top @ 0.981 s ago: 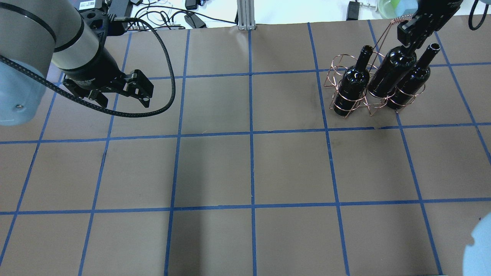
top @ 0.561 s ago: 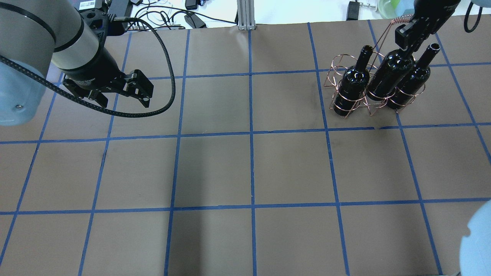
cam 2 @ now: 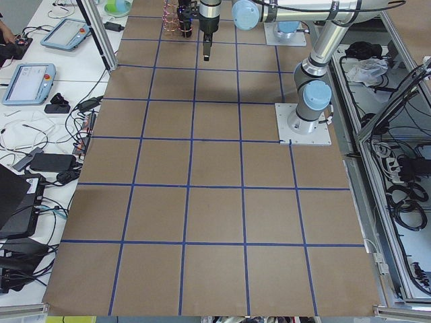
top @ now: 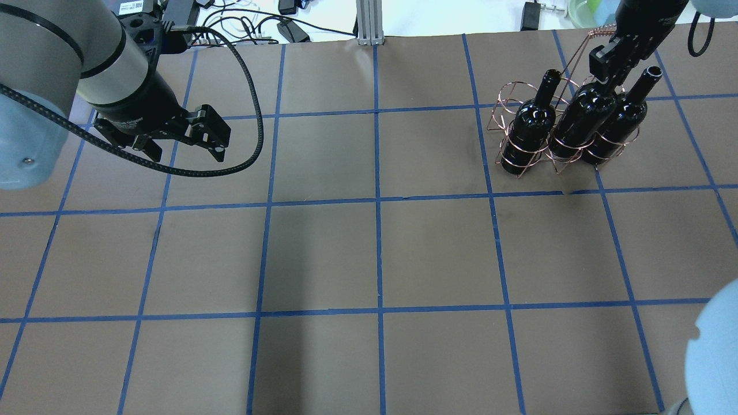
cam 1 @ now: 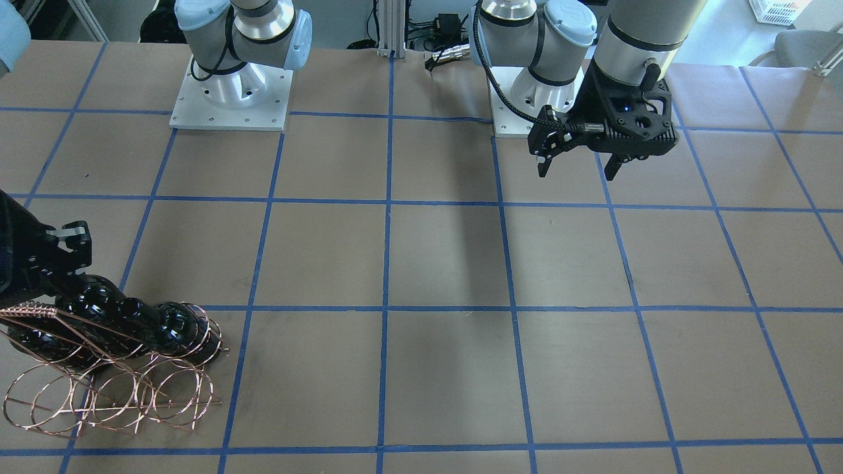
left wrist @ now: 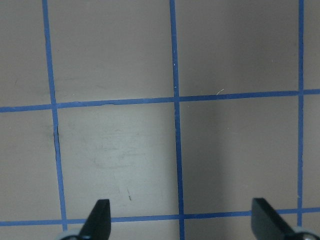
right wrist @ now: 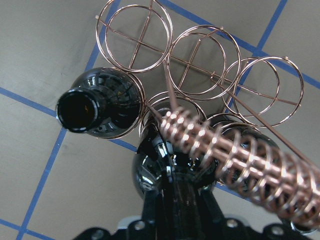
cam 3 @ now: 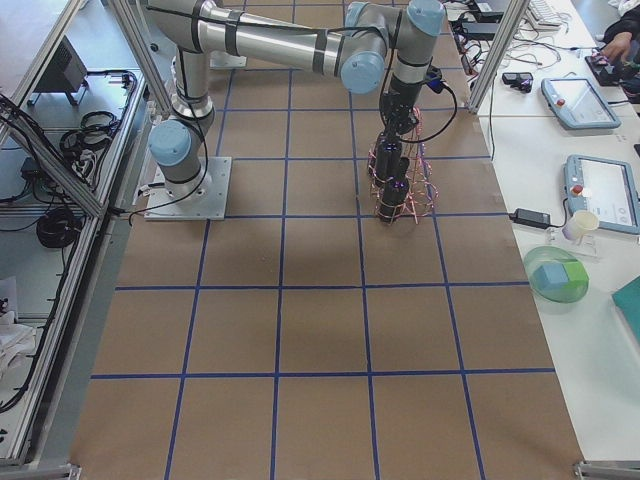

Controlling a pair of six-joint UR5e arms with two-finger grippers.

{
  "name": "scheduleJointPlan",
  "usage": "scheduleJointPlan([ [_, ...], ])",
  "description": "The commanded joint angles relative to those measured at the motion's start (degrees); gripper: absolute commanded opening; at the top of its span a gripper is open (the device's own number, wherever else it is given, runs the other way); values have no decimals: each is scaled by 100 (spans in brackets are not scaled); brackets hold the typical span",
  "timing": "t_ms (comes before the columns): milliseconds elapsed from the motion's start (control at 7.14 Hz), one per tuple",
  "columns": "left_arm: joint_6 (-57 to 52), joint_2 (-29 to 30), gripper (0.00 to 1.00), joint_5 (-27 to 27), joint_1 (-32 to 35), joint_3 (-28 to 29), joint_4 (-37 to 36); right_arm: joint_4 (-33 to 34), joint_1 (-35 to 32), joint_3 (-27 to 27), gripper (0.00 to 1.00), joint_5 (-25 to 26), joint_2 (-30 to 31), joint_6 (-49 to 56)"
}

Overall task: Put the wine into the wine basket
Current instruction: 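Lower the bottle into the empty rack slot with the right gripper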

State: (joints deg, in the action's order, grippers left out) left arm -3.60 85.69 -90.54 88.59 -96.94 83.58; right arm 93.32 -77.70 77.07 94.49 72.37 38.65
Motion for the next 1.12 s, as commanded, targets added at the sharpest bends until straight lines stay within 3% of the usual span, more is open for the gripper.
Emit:
scheduleJointPlan([
  [0, 0, 0, 100, 1, 0, 0, -9, 46, 0, 1, 0, -1, -48, 72],
  [981, -17, -26, 100, 1, -9, 9, -18, 142, 0, 167, 0, -10, -171, 107],
])
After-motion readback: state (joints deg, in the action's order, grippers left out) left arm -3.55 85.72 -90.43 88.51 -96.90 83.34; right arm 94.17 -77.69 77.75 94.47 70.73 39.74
